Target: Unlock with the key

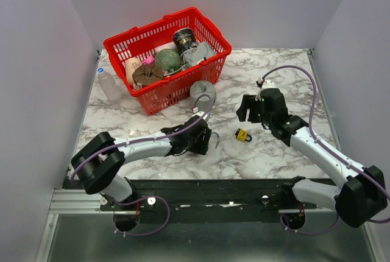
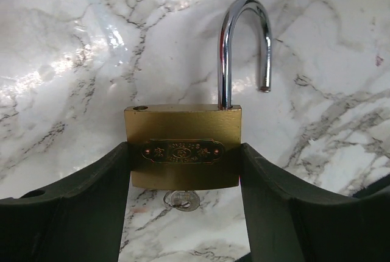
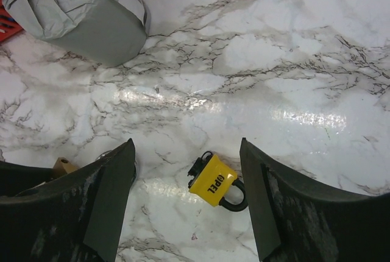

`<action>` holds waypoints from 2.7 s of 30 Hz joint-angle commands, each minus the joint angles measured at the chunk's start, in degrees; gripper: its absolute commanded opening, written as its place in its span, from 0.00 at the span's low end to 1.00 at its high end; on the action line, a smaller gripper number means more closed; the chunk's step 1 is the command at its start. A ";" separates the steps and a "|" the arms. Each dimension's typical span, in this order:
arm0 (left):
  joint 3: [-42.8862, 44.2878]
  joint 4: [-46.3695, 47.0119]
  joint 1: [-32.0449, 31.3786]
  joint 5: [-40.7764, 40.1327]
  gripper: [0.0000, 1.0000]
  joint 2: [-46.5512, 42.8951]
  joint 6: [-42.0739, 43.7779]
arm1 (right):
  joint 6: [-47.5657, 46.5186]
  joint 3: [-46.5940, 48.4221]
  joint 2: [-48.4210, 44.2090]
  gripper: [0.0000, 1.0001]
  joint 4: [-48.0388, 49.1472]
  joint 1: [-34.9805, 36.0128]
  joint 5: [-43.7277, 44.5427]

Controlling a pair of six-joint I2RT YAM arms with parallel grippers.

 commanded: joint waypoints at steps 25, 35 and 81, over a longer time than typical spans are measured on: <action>4.97 -5.16 9.20 -16.38 0.00 8.66 -6.12 | -1.80 -2.26 -3.25 0.81 2.18 -0.51 0.70; 7.16 -6.74 9.29 -14.52 0.70 7.17 -4.89 | -2.42 -2.25 -2.46 0.87 1.83 -0.51 -0.70; 11.82 -14.57 20.71 5.44 0.99 -19.73 18.31 | 8.75 -2.00 17.84 0.82 3.85 0.72 -14.06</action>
